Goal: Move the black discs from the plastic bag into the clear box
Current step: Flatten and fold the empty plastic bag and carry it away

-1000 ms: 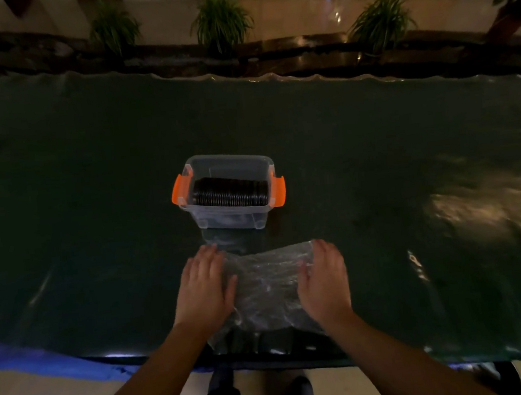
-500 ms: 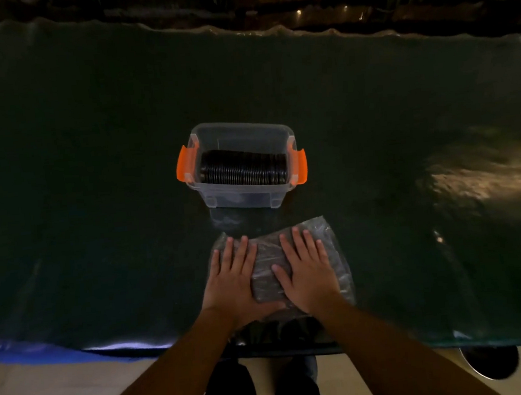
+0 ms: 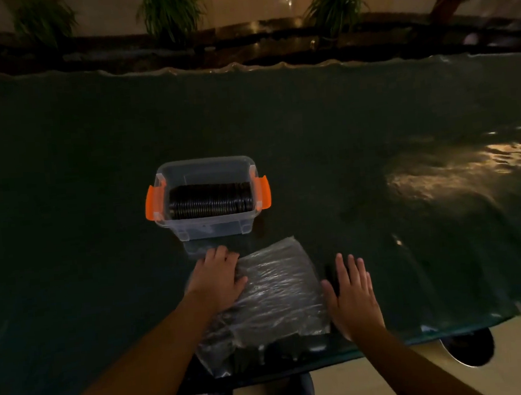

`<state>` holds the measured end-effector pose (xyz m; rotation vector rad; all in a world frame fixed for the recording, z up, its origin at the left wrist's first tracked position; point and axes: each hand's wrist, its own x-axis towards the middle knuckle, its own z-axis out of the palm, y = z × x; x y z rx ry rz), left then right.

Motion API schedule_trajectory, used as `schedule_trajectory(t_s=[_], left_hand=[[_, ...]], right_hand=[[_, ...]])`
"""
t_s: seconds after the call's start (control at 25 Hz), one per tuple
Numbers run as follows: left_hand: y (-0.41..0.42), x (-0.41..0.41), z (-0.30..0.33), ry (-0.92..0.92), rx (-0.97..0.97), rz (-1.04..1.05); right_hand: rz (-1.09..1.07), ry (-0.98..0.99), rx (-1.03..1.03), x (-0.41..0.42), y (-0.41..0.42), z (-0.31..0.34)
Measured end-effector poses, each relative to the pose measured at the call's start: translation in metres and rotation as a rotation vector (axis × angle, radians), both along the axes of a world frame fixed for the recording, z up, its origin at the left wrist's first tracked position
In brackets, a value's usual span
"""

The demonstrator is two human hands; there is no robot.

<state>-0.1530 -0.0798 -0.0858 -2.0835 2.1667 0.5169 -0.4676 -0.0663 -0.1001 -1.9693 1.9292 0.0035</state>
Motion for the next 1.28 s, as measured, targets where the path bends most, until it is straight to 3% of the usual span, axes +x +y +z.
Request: schedule_trajectory(t_s=[0.2, 0.32, 0.44, 0.6, 0.72, 0.84, 1.0, 1.12, 1.28], left_hand=[[-0.034, -0.011, 0.014, 0.028, 0.176, -0.091], [-0.034, -0.012, 0.033, 0.322, 0.254, 0.023], [-0.032, -0.013, 0.075, 0.602, 0.189, 0.108], [-0.031, -0.002, 0.151, 0.892, 0.050, 0.135], [-0.029, 0.012, 0.198, 1.085, -0.042, 0.253], [-0.025, 0.030, 0.233, 1.223, -0.103, 0.374], [-0.016, 0.062, 0.278, 1.382, -0.240, 0.436], [-0.006, 0.088, 0.312, 1.437, -0.366, 0.438], [0.010, 0.126, 0.361, 1.228, -0.469, 0.400]], right_hand=[[-0.133, -0.175, -0.019, -0.007, 0.027, 0.029], [-0.229, -0.281, 0.018, -0.003, 0.034, 0.045], [-0.300, -0.417, -0.031, 0.008, 0.040, 0.059], [-0.596, -0.801, -0.026, 0.043, 0.037, 0.086], [-0.719, -1.129, 0.206, 0.069, 0.012, 0.118], [-0.535, -1.385, 0.487, 0.097, -0.025, 0.165], [-0.315, -1.572, 0.473, 0.141, -0.069, 0.226], [-0.182, -1.528, 0.359, 0.159, -0.086, 0.266], [0.042, -1.437, 0.290, 0.165, -0.096, 0.331]])
